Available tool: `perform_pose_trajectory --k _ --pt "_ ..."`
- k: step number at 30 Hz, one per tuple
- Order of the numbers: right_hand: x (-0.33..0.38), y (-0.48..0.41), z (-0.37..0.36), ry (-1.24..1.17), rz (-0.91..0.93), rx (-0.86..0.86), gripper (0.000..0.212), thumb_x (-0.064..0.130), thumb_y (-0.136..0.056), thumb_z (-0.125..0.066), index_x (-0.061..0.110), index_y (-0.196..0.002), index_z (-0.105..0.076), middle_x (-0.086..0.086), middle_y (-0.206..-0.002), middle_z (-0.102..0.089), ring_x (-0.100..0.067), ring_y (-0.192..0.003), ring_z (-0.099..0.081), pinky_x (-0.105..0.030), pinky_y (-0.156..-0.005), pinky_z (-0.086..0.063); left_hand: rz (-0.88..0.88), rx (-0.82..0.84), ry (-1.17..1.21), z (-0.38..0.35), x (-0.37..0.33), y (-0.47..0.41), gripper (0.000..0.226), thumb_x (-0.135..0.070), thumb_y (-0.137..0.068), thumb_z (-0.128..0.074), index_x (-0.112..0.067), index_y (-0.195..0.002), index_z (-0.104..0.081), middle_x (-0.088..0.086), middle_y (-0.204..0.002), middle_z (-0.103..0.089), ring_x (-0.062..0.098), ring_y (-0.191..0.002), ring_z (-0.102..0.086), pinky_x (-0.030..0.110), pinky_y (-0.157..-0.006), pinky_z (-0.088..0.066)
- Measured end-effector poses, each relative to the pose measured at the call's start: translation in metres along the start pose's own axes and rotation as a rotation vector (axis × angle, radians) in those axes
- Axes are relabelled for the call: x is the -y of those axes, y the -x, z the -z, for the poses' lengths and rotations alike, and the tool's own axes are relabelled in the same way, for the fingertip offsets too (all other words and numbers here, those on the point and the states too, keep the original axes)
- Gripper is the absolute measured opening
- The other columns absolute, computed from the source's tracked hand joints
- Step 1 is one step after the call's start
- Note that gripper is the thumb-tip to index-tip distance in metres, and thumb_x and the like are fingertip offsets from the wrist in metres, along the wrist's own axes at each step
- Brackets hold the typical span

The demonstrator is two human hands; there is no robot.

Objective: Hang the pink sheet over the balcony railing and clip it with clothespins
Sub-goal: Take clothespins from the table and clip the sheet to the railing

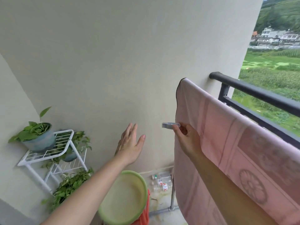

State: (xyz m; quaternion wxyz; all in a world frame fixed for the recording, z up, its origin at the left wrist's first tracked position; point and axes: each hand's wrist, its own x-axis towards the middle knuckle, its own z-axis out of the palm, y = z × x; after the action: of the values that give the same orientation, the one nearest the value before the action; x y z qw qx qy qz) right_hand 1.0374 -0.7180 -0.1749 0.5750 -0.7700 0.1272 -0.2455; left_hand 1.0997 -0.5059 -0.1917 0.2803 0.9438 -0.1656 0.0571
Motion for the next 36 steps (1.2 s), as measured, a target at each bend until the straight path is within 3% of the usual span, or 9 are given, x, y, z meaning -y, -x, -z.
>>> perform_pose_trajectory --k 5,12,16,22,25,27,29,32,36 --pt "-0.031 -0.060 -0.034 0.030 0.007 0.015 0.010 0.030 -0.098 -0.058 0.029 -0.106 -0.064 0.012 -0.101 -0.067 0.009 -0.081 -0.059 -0.006 -0.069 -0.042 0.070 0.135 0.054 -0.042 0.029 -0.079 0.063 -0.038 -0.101 -0.035 -0.016 -0.154 -0.010 0.002 -0.163 -0.004 0.017 -0.149 -0.005 0.036 -0.120 -0.010" --pt "-0.058 -0.093 -0.052 0.128 -0.013 -0.164 0.019 0.027 -0.100 -0.055 0.024 -0.117 -0.062 0.005 -0.113 -0.061 0.002 -0.098 -0.059 -0.011 -0.082 -0.044 -0.088 0.362 0.152 -0.092 0.029 -0.195 0.060 -0.030 -0.099 -0.038 -0.019 -0.154 -0.014 -0.003 -0.161 -0.013 0.015 -0.148 -0.011 0.035 -0.120 -0.014" --pt "-0.068 -0.100 -0.059 0.211 -0.093 -0.409 0.007 0.027 -0.099 -0.056 0.031 -0.097 -0.061 0.003 -0.098 -0.066 -0.002 -0.083 -0.058 -0.012 -0.073 -0.043 -0.298 0.554 0.252 -0.120 0.007 -0.246 0.053 -0.035 -0.097 -0.045 -0.020 -0.147 -0.033 0.000 -0.152 -0.035 0.016 -0.141 -0.030 0.037 -0.115 -0.026" --pt "-0.068 -0.098 -0.079 0.263 -0.164 -0.602 0.013 0.026 -0.092 -0.054 0.021 -0.081 -0.059 0.002 -0.079 -0.061 -0.001 -0.066 -0.051 -0.015 -0.063 -0.041 -0.515 0.668 0.476 -0.144 -0.023 -0.263 0.043 -0.031 -0.100 -0.046 -0.018 -0.141 -0.044 -0.001 -0.144 -0.047 0.013 -0.134 -0.041 0.031 -0.111 -0.032" --pt "-0.054 -0.098 -0.084 0.238 -0.168 -0.688 0.016 0.023 -0.082 -0.045 0.014 -0.070 -0.052 -0.003 -0.066 -0.056 -0.014 -0.061 -0.051 -0.033 -0.061 -0.045 -0.552 0.743 0.570 -0.152 -0.030 -0.263 0.027 -0.026 -0.100 -0.043 -0.026 -0.123 -0.057 -0.007 -0.120 -0.065 0.010 -0.114 -0.057 0.031 -0.099 -0.044" --pt "-0.032 -0.103 -0.082 0.267 -0.120 -0.694 0.019 0.018 -0.081 -0.044 0.008 -0.067 -0.050 -0.008 -0.058 -0.055 -0.023 -0.056 -0.053 -0.035 -0.055 -0.045 -0.541 0.762 0.604 -0.155 -0.031 -0.264 0.023 -0.025 -0.097 -0.043 -0.029 -0.111 -0.061 -0.009 -0.104 -0.070 0.010 -0.101 -0.063 0.035 -0.093 -0.050" --pt "0.002 -0.114 -0.079 0.346 -0.005 -0.662 0.024 0.018 -0.087 -0.050 0.007 -0.066 -0.049 -0.001 -0.052 -0.053 -0.017 -0.050 -0.053 -0.027 -0.051 -0.041 -0.575 0.766 0.612 -0.154 -0.030 -0.265 0.022 -0.025 -0.096 -0.045 -0.027 -0.109 -0.063 -0.010 -0.103 -0.070 0.009 -0.100 -0.064 0.038 -0.094 -0.050" --pt "0.057 -0.138 -0.072 0.720 0.226 -0.691 0.028 0.028 -0.094 -0.061 0.008 -0.076 -0.052 0.008 -0.058 -0.052 -0.011 -0.053 -0.048 -0.020 -0.055 -0.038 -0.588 0.753 0.624 -0.146 -0.031 -0.270 0.022 -0.023 -0.097 -0.045 -0.026 -0.110 -0.063 -0.008 -0.100 -0.070 0.006 -0.100 -0.064 0.036 -0.094 -0.050" --pt "0.108 -0.164 -0.058 1.032 0.286 -0.759 0.023 0.036 -0.093 -0.062 0.014 -0.087 -0.055 0.009 -0.078 -0.052 -0.018 -0.073 -0.052 -0.032 -0.063 -0.040 -0.578 0.712 0.723 -0.122 -0.044 -0.279 0.022 -0.033 -0.097 -0.054 -0.029 -0.114 -0.067 -0.015 -0.101 -0.071 -0.001 -0.101 -0.064 0.017 -0.086 -0.048"
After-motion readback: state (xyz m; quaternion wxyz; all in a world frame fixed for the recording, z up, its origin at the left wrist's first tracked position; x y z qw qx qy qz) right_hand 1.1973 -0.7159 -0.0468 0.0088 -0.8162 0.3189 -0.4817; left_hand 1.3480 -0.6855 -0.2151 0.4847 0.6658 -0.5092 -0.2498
